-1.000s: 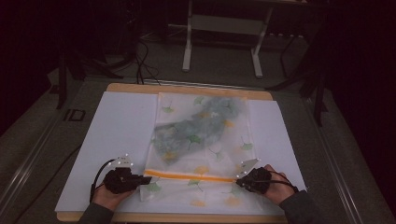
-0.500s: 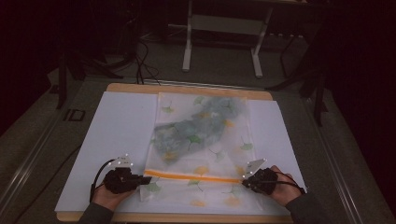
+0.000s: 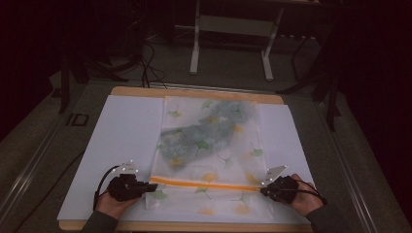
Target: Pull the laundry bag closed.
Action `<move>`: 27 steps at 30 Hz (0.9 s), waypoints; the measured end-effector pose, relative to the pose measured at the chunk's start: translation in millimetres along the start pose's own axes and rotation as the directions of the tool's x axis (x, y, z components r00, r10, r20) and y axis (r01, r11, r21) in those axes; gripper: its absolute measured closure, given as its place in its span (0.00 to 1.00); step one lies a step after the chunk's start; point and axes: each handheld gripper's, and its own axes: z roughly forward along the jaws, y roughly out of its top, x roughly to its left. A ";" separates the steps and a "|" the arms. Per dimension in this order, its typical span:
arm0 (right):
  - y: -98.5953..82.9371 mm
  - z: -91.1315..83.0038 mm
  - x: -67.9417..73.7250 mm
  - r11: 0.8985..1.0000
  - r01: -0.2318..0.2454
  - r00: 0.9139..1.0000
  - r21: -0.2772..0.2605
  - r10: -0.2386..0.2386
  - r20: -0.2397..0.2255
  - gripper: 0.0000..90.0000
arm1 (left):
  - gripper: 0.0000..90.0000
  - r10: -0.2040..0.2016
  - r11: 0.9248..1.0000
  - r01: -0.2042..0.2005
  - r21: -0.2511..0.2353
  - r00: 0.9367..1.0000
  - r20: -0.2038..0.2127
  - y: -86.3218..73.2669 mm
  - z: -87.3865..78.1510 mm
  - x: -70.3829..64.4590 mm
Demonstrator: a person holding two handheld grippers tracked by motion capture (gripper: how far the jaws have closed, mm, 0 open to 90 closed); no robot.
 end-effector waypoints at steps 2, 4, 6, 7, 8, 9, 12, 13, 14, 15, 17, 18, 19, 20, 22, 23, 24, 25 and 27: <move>-3.6 -1.1 -1.2 1.000 -0.009 1.000 0.008 0.009 -0.005 1.00 | 0.98 0.000 1.000 0.000 0.000 1.000 0.000 0.0 0.0 0.3; -5.1 -1.6 -1.5 1.000 -0.012 1.000 0.011 0.012 -0.004 1.00 | 0.98 -0.002 1.000 0.002 0.000 1.000 0.001 -0.1 0.2 0.4; -9.7 -3.6 -2.8 1.000 -0.026 1.000 0.009 0.026 -0.003 1.00 | 0.98 -0.002 1.000 0.002 0.000 1.000 0.001 -0.2 0.2 0.4; -11.1 -4.5 -3.6 1.000 -0.027 1.000 0.011 0.027 -0.003 1.00 | 0.98 -0.002 1.000 0.002 0.001 1.000 0.002 -0.2 0.2 0.5; -12.7 -4.8 -4.5 1.000 -0.029 1.000 0.007 0.029 -0.004 1.00 | 0.98 0.000 1.000 0.000 0.003 1.000 0.004 -0.2 0.4 0.7; -14.0 -5.4 -5.3 0.999 -0.036 0.999 0.001 0.036 -0.011 1.00 | 0.98 0.002 1.000 -0.002 0.005 1.000 0.005 -0.2 0.8 0.6; -15.2 -6.0 -6.6 0.999 -0.039 0.999 0.000 0.039 -0.016 1.00 | 0.98 0.002 1.000 -0.002 0.011 1.000 0.004 0.0 1.7 -0.1; -15.2 -5.9 -6.7 0.999 -0.039 0.999 0.001 0.039 -0.016 1.00 | 0.98 0.001 1.000 -0.001 0.009 1.000 0.005 -0.1 1.6 -0.2; -15.3 -5.8 -6.8 0.999 -0.040 0.999 0.000 0.040 -0.016 1.00 | 0.98 0.002 1.000 -0.002 0.009 1.000 0.005 -0.1 1.5 -0.1; -15.5 -5.8 -7.0 0.999 -0.044 0.999 -0.001 0.044 -0.019 1.00 | 0.98 0.003 1.000 -0.003 0.009 1.000 0.006 -0.2 1.5 -0.3; -15.9 -4.9 -7.2 0.998 -0.057 0.998 -0.003 0.057 -0.029 1.00 | 0.98 0.009 1.000 -0.009 0.015 1.000 0.002 -0.3 2.4 -0.9; -16.3 -4.8 -7.6 0.998 -0.065 0.997 -0.010 0.064 -0.032 0.99 | 0.97 0.010 1.000 -0.010 0.017 1.000 0.001 -0.5 2.9 -1.3; -17.0 -4.8 -8.3 0.997 -0.074 0.997 -0.018 0.073 -0.038 0.96 | 0.95 0.011 1.000 -0.011 0.019 1.000 0.000 -0.6 2.6 -1.4; -18.0 -4.6 -9.2 0.997 -0.077 0.996 -0.022 0.076 -0.049 0.93 | 0.94 0.011 1.000 -0.011 0.016 1.000 0.000 -0.9 2.1 -1.3; -19.5 -6.4 -10.4 0.994 -0.102 0.994 -0.041 0.100 -0.053 0.87 | 0.92 0.011 1.000 -0.011 0.014 1.000 -0.001 -1.3 0.9 -1.2; -20.3 -7.4 -11.2 0.993 -0.103 0.994 -0.054 0.101 -0.052 0.82 | 0.90 0.013 1.000 -0.013 0.015 1.000 -0.005 -1.5 0.2 -1.0; -20.9 -8.5 -11.8 0.991 -0.116 0.993 -0.060 0.113 -0.046 0.79 | 0.89 0.016 1.000 -0.015 0.016 1.000 -0.009 -1.7 -0.6 -0.7; -21.4 -9.5 -12.8 0.990 -0.125 0.992 -0.065 0.122 -0.043 0.76 | 0.88 0.013 1.000 -0.013 0.012 1.000 -0.009 -2.0 -1.2 -0.6; -22.8 -11.1 -14.6 0.985 -0.143 0.989 -0.093 0.139 -0.053 0.71 | 0.85 0.011 1.000 -0.011 0.009 1.000 -0.017 -2.7 -3.7 -0.1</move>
